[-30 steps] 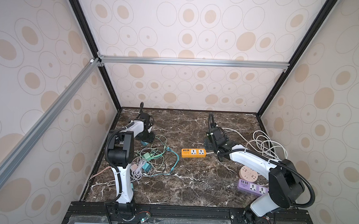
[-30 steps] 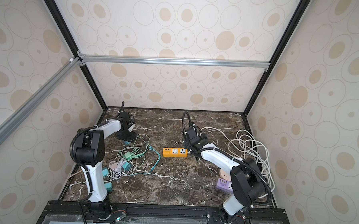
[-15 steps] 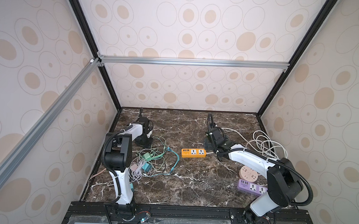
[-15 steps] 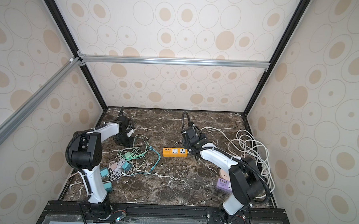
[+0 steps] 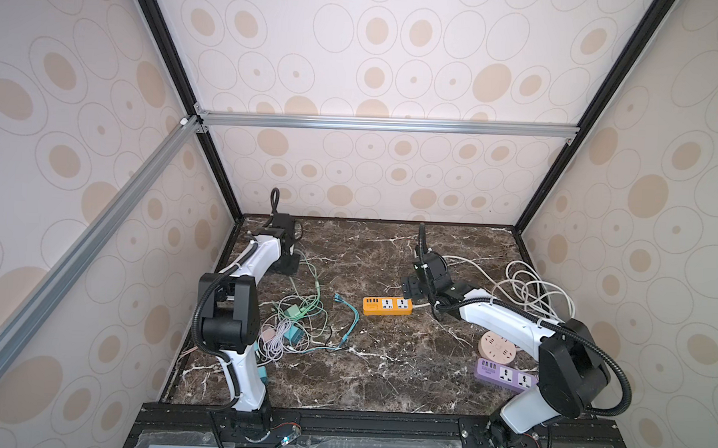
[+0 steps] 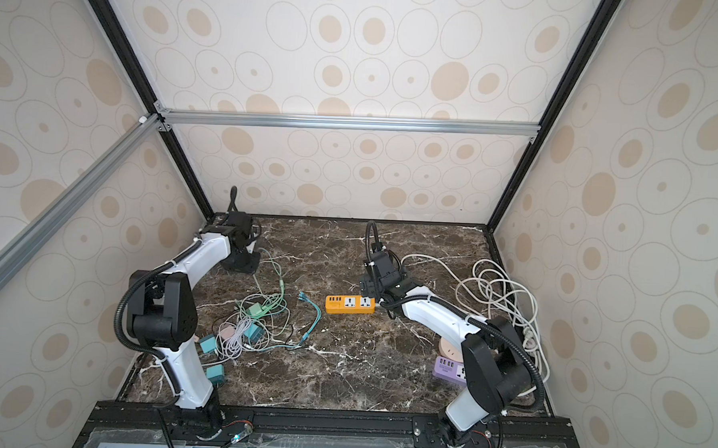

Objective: Insert the plug
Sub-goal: 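Lift the teal adapter with the left gripper while the right gripper reaches into cables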

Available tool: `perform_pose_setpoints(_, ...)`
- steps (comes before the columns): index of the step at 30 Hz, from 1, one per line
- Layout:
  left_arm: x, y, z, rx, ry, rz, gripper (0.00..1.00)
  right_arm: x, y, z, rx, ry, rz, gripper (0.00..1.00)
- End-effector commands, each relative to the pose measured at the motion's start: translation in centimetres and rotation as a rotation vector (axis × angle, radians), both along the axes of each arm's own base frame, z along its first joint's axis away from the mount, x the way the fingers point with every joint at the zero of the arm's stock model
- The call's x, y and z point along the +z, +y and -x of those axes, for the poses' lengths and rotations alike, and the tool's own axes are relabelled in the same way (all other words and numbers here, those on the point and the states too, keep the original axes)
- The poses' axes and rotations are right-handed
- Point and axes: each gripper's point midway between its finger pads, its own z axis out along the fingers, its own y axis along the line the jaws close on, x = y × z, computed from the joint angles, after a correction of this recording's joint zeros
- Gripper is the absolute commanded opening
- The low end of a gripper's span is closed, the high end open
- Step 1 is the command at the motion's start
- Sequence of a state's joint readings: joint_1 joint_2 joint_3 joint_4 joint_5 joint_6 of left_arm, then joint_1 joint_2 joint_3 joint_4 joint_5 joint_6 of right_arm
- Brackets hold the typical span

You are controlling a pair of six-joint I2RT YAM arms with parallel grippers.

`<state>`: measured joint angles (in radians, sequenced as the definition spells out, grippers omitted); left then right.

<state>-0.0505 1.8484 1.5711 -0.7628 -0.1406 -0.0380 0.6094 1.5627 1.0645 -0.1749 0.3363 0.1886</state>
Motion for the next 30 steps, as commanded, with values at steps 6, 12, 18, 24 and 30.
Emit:
perform_pose_setpoints(6, 20.1, -2.3, -3.0, 0.04, -0.539, 0.17, 0.0, 3.9, 8.0, 0.5, 0.335, -0.026, -0.257, 0.96)
perform_pose_setpoints(12, 29.3, -5.8, -1.4, -0.09, -0.728, 0.346, 0.0, 5.5, 14.0, 1.4, 0.557, -0.009, -0.438, 0.91)
perform_pose_setpoints(18, 32.8, -7.5, -0.4, -0.166, -0.777, 0.441, 0.0, 6.3, 19.7, 3.4, 0.748, -0.012, -0.569, 0.92)
perform_pose_setpoints(24, 33.3, -7.8, -0.4, -0.172, -0.782, 0.455, 0.0, 5.2, 25.4, 7.3, 0.903, 0.012, -0.696, 1.0)
perform_pose_setpoints(30, 33.2, -7.6, -0.4, -0.171, -0.776, 0.444, 0.0, 0.5, 29.5, 9.3, 0.989, -0.045, -0.571, 1.0)
